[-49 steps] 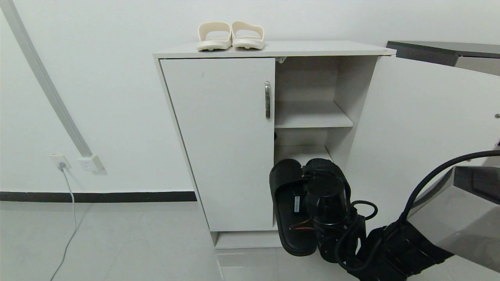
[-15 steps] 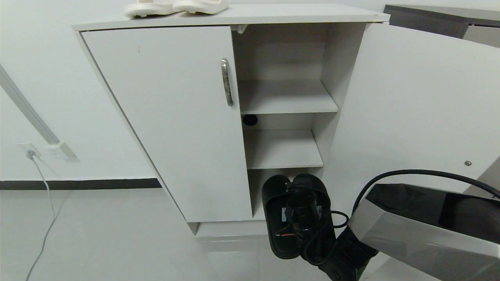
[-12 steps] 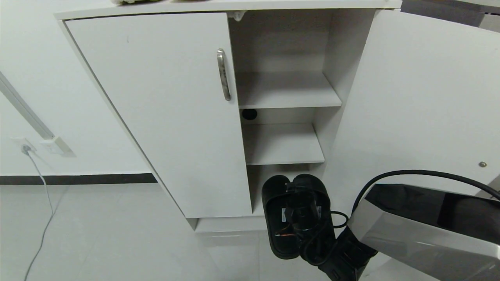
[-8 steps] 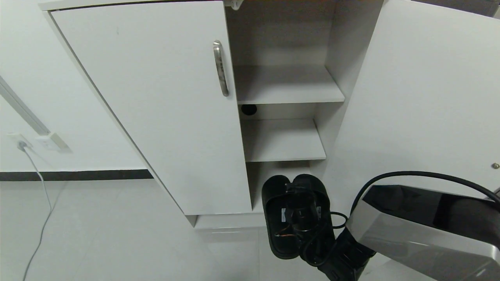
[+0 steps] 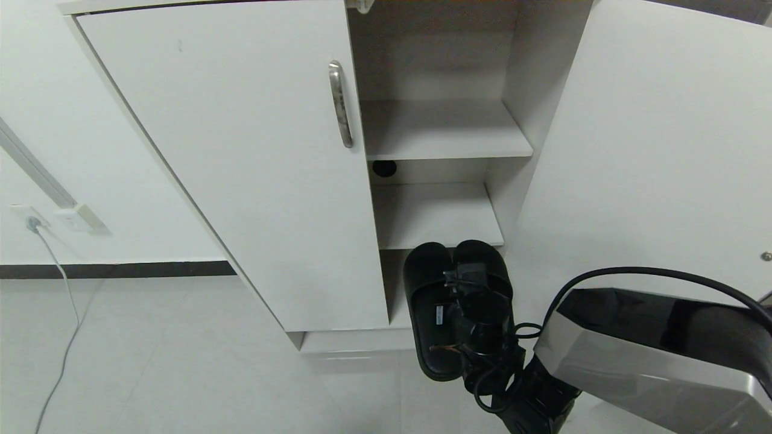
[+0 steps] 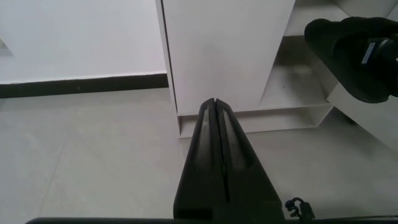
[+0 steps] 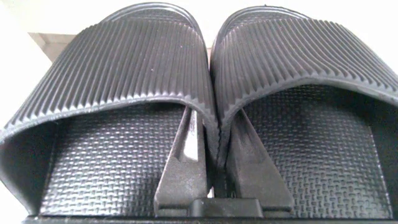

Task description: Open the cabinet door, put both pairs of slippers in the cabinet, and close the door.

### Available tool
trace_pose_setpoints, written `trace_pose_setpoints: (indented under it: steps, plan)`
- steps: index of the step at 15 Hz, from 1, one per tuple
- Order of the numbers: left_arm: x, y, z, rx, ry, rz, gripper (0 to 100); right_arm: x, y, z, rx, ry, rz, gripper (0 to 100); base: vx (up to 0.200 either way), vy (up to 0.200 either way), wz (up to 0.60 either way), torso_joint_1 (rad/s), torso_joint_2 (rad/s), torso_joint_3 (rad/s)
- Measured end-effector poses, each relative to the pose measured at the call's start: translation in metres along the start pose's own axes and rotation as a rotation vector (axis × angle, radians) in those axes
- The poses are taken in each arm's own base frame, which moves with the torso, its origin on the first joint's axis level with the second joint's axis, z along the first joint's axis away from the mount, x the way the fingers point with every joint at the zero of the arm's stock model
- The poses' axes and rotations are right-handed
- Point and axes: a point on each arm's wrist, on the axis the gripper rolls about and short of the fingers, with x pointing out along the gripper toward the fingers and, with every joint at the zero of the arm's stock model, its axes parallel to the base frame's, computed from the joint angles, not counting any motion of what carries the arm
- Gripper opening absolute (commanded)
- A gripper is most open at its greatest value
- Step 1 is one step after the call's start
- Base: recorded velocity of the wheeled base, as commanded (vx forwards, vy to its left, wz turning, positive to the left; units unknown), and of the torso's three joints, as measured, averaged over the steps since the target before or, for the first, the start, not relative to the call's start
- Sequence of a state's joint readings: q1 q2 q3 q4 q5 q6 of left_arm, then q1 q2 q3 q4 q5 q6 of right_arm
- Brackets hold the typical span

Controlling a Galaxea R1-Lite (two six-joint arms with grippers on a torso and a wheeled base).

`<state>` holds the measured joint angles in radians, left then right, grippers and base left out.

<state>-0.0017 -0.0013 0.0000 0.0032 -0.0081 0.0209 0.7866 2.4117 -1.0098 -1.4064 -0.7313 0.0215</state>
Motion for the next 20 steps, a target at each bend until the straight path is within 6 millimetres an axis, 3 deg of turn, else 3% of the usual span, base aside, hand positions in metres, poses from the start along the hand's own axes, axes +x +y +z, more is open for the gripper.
trace_pose_setpoints:
  steps: [5,15,20]
  plan:
    - [0.0000,0.0000,0.0000,0.000,0.000,-0.001,0,-0.0003,-0.0004,-0.0047,-0.009,0.008,0.001,0,0.000,0.000,0.00,0.000,0.00,0.000]
    - [0.0000,0.0000,0.0000,0.000,0.000,-0.001,0,-0.0005,0.0002,-0.0052,-0.009,0.008,0.002,0,0.200,0.000,0.00,0.002,0.00,0.002]
    - [0.0000,0.0000,0.0000,0.001,0.000,-0.001,0,-0.0005,0.0002,-0.0056,-0.011,0.011,0.003,0,0.000,0.000,0.00,0.000,0.00,0.000]
